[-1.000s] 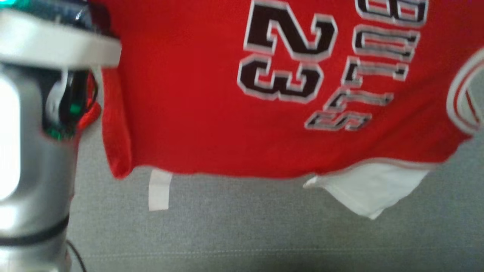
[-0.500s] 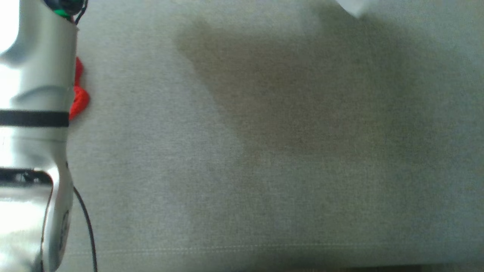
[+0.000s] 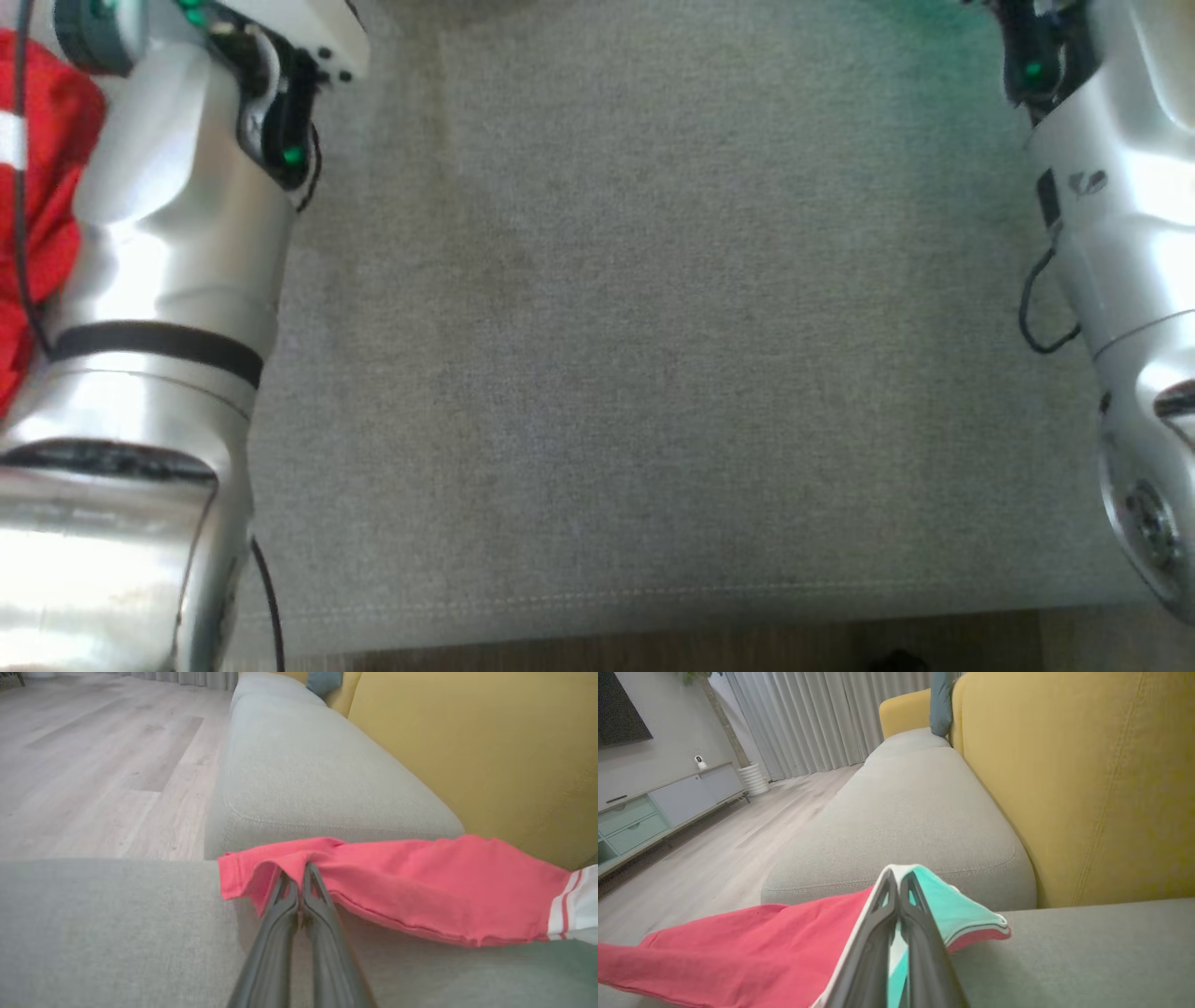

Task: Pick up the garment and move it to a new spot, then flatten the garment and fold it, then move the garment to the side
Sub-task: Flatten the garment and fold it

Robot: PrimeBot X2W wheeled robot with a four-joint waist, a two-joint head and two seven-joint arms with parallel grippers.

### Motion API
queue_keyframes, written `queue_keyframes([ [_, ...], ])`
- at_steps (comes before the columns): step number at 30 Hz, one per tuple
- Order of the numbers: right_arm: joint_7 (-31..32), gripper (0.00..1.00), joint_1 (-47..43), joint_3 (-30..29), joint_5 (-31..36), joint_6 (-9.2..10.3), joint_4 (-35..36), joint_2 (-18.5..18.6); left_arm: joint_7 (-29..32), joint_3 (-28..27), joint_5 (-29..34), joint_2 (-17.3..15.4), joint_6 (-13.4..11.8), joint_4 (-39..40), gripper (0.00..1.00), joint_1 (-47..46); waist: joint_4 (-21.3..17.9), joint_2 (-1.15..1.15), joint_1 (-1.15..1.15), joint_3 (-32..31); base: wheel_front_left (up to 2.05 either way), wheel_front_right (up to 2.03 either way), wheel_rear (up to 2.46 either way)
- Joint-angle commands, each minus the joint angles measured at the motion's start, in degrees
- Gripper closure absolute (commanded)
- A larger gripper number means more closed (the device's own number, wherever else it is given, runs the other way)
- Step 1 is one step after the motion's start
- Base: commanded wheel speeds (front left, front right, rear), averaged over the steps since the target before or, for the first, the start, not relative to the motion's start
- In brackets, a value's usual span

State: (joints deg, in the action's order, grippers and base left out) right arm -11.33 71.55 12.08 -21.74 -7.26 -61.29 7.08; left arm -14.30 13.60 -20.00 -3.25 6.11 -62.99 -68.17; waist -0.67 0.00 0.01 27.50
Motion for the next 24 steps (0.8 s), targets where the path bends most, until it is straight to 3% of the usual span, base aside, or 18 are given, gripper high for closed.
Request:
queue_keyframes([
  [1, -0.88, 1.0, 0.34, 0.66, -0.67, -0.23, 1.8, -1.51, -0.68, -1.3, -0.33, -1.96, 0.09, 1.51, 1.0, -0.37, 0.32, 0.0, -0.01, 0.62, 0.0, 0.0, 0.0],
  [8, -3.32, 1.0, -12.93, 5.73, -6.94, -0.23, 9.08, 0.34, -0.69, -3.71, -2.12, -1.3, 1.01, 4.82, 1.0, 9.35, 0.73, 0.0, -0.01, -1.47, 0.0, 0.0, 0.0],
  [15, -3.14, 1.0, -35.16, 5.45, -9.98, -0.23, 26.67, 4.7, -0.69, -6.83, -2.74, -2.75, 1.23, 13.05, 1.0, 24.51, 0.36, 0.0, -0.01, -6.63, 0.0, 0.0, 0.0],
  [19, 2.96, 1.0, -49.45, 0.58, -8.09, -0.23, 39.15, 4.79, -0.61, -7.17, -2.4, -4.23, 1.27, 18.01, 1.0, 33.9, 0.22, 0.0, -0.01, -10.04, 0.0, 0.0, 0.0],
  [24, 16.21, 1.0, -67.13, -7.28, -4.3, -0.23, 57.34, 0.44, 3.13, -6.11, -3.19, -6.09, 1.3, 24.16, 1.0, 43.29, 0.54, 0.0, -0.01, -13.81, 0.0, 0.0, 0.0],
])
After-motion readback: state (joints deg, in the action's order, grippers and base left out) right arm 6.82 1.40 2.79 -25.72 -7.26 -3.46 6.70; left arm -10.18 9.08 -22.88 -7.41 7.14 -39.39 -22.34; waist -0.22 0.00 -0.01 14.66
